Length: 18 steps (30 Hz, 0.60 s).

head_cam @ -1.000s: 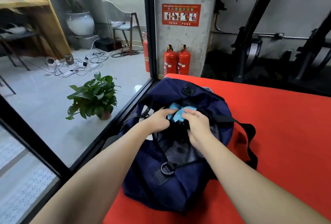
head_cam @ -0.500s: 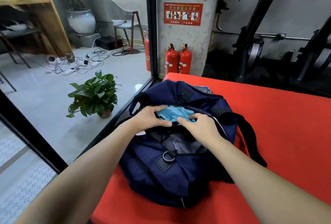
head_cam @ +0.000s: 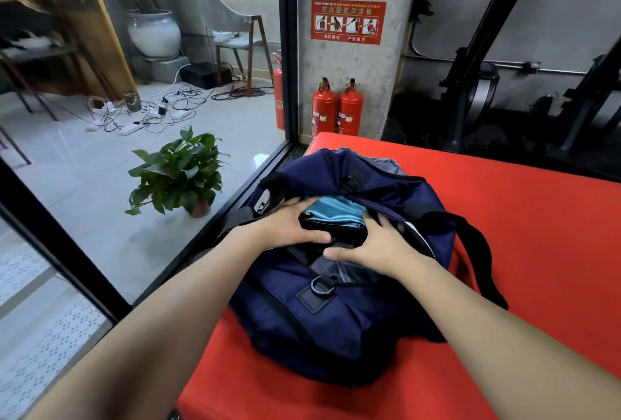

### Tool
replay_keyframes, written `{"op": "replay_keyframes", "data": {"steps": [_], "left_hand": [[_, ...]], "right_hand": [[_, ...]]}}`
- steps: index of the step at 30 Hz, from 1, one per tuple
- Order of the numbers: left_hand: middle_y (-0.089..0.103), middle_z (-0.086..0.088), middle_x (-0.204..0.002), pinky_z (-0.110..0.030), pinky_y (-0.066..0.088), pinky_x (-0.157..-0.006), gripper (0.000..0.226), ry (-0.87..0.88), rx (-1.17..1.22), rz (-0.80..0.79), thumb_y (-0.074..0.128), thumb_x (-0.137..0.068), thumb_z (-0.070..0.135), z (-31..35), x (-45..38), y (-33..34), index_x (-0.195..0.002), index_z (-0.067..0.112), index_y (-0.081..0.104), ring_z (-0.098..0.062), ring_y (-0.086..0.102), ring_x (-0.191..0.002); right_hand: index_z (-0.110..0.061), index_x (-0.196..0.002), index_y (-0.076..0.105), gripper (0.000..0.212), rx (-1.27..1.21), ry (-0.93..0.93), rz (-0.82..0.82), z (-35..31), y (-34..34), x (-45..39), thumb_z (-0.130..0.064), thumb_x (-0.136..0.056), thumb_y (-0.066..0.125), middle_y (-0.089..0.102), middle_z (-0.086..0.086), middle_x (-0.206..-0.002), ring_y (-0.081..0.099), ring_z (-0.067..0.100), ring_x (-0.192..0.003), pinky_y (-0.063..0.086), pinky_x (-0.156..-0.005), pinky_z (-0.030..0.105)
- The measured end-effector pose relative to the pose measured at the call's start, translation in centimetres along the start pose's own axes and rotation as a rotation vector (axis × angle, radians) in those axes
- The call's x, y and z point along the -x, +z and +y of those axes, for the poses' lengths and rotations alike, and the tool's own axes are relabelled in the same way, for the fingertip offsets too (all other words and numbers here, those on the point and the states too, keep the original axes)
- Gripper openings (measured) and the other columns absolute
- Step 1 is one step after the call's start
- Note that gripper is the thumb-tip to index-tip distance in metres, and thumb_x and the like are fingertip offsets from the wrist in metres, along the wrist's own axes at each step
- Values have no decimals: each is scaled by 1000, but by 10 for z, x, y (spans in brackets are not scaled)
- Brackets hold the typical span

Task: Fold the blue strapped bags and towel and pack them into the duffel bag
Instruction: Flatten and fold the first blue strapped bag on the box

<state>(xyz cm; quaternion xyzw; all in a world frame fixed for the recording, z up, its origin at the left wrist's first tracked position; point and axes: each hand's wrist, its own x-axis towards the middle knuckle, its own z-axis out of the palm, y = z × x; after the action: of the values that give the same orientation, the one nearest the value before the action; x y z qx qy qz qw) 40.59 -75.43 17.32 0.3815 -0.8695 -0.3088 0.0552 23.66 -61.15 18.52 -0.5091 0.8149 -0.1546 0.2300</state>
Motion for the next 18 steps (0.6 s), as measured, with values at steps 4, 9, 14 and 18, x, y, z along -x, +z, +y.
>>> {"op": "replay_keyframes", "data": {"steps": [4, 9, 14, 18], "left_hand": [[35, 0, -151, -22, 20, -107, 101, -10, -46, 24, 77, -72, 66, -3, -5, -3, -156, 35, 28, -21, 27, -145], [23, -6, -163, -28, 13, -119, 102, 120, -150, 9, 79, -69, 65, -6, -6, -2, -155, 35, 32, -25, 16, -151], [26, -10, -158, -29, 19, -119, 95, 66, -170, -17, 75, -77, 62, -12, -13, -1, -155, 29, 33, -28, 23, -148], [24, -14, -156, -33, 22, -117, 85, -11, -187, 1, 62, -90, 60, -11, -14, 5, -158, 30, 21, -33, 26, -146]], "right_hand": [[-31, -156, 25, 125, 0, -28, 54, -2, -3, 1, -86, -54, 71, 21, 6, -164, 20, 26, -151, 21, -121, 41], [-34, -159, 13, 134, 60, -58, 75, -1, -2, 2, -86, -51, 73, 5, 8, -166, 7, 34, -153, 18, -121, 49], [-32, -160, 3, 141, 197, 13, 24, 2, 12, -11, -93, -49, 66, -5, 10, -167, -3, 40, -152, 10, -123, 54], [-30, -160, -6, 139, 219, 52, -3, -3, 14, -14, -94, -55, 61, -8, 13, -167, -5, 43, -152, 9, -122, 54]]}}
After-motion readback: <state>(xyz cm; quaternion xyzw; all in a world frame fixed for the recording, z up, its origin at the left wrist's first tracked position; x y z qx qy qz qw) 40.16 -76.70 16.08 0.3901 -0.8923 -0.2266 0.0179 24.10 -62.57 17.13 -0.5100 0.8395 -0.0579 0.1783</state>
